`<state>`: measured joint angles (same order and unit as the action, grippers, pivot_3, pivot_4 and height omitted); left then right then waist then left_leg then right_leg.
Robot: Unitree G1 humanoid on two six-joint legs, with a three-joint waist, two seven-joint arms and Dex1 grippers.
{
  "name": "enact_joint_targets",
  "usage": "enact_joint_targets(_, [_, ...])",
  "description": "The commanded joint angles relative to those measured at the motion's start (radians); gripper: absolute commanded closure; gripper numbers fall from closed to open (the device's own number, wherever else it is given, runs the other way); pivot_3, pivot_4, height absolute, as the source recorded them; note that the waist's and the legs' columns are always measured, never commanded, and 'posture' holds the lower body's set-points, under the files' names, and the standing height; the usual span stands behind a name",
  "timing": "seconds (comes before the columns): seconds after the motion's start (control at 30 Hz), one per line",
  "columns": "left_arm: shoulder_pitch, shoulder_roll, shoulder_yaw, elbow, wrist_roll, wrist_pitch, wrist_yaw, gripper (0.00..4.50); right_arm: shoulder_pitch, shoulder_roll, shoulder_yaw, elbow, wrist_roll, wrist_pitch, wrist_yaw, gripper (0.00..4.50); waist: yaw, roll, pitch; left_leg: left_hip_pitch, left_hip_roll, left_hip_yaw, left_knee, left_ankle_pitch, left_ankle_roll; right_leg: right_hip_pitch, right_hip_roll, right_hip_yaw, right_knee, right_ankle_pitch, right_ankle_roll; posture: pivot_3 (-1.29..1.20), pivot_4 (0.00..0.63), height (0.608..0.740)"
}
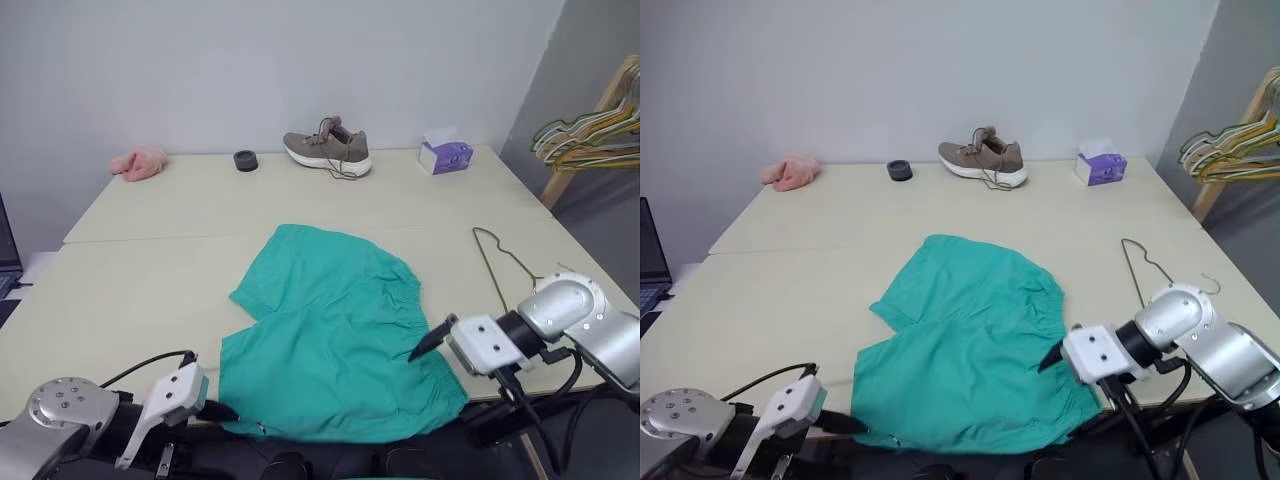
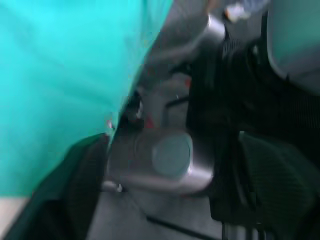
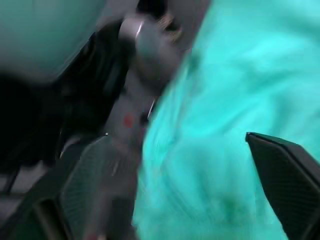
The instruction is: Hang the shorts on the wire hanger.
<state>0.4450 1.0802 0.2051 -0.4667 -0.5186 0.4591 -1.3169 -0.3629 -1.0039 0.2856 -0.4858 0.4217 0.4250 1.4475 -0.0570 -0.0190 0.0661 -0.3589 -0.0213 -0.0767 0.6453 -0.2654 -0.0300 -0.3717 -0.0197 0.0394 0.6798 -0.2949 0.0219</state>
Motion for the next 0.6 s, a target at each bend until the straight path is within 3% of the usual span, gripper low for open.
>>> enact_joint_targets(0.03, [-0.103, -0.047, 0.054, -0.004, -0.091, 0.042, 0.050, 0.03, -0.055, 0.077, -0.097, 0.037, 0.084, 0.104, -0.116, 0.00, 0.000, 0.000, 0.000, 0.000, 0.000, 0.000, 0.000, 0.000, 0.000, 0.001, 0.000, 0.000, 0.000, 0.000, 0.000, -0.08, 0.000, 0.740])
enact_joint_targets(0.17, [-0.299, -0.155, 0.042, 0.037, -0.124, 0.087, 0.199, 0.03, -0.096, 0.205, -0.188, 0.147, 0.052, 0.134, -0.329, 0.00, 0.003, -0.001, 0.000, -0.001, -0.001, 0.000, 0.001, 0.000, 0.000, 0.002, 0.000, 0.001, 0.000, 0.002, 0.002, -0.08, 0.000, 0.740])
enact_joint_targets(0.3, [-0.470, -0.262, -0.023, 0.059, -0.062, 0.094, 0.354, 0.03, -0.080, 0.287, -0.253, 0.275, -0.099, 0.074, -0.589, 0.00, 0.008, -0.003, -0.002, -0.003, -0.001, 0.000, 0.002, 0.000, 0.000, 0.002, 0.000, 0.002, 0.000, 0.003, 0.005, -0.09, 0.000, 0.740])
enact_joint_targets(0.53, [-0.570, -0.286, -0.144, 0.046, -0.013, 0.096, 0.365, 0.03, 0.007, 0.414, -0.421, 0.423, -0.246, 0.077, -1.005, 0.00, -0.003, -0.004, -0.003, -0.006, -0.002, 0.003, 0.000, 0.000, -0.001, -0.002, 0.000, 0.006, 0.000, 0.007, 0.000, -0.12, 0.000, 0.740])
enact_joint_targets(0.6, [-0.593, -0.280, -0.170, 0.054, -0.007, 0.094, 0.345, 0.03, 0.043, 0.425, -0.454, 0.457, -0.269, 0.079, -1.061, 0.00, -0.005, -0.003, -0.003, -0.006, -0.002, 0.003, 0.000, 0.000, -0.001, -0.002, 0.000, 0.006, 0.000, 0.007, 0.000, -0.12, 0.000, 0.740])
